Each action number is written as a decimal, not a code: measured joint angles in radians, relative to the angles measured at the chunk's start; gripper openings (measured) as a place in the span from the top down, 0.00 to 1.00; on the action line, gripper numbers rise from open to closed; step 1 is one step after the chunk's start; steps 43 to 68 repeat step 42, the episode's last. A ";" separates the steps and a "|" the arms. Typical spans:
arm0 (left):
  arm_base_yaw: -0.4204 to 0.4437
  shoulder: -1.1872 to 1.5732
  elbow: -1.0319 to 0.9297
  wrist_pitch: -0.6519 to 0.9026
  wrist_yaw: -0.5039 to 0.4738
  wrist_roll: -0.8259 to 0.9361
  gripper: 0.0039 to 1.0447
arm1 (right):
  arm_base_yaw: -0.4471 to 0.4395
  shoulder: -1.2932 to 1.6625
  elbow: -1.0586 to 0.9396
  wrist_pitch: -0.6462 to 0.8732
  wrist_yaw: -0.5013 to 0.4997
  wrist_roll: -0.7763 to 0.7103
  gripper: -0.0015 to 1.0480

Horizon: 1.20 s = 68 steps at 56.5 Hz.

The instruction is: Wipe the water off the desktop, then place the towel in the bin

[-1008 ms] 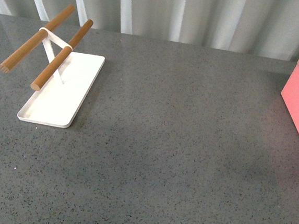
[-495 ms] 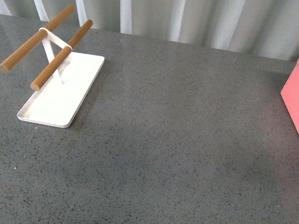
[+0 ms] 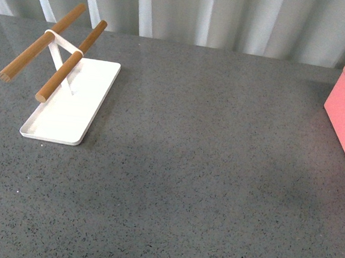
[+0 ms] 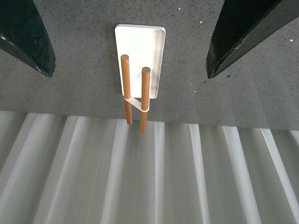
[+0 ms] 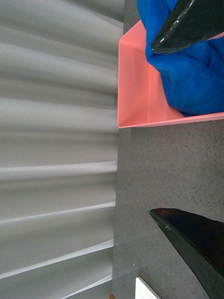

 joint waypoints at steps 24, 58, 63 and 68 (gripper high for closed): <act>0.000 0.000 0.000 0.000 0.000 0.000 0.06 | 0.000 0.000 0.000 0.000 0.000 0.002 0.07; 0.000 0.000 0.000 0.000 0.000 0.000 0.06 | 0.000 0.000 0.000 0.000 0.000 0.002 0.07; 0.000 0.000 0.000 0.000 0.000 0.000 0.06 | 0.000 0.000 0.000 0.000 0.000 0.002 0.07; 0.000 0.000 0.000 0.000 0.000 0.000 0.06 | 0.000 0.000 0.000 0.000 0.000 0.002 0.07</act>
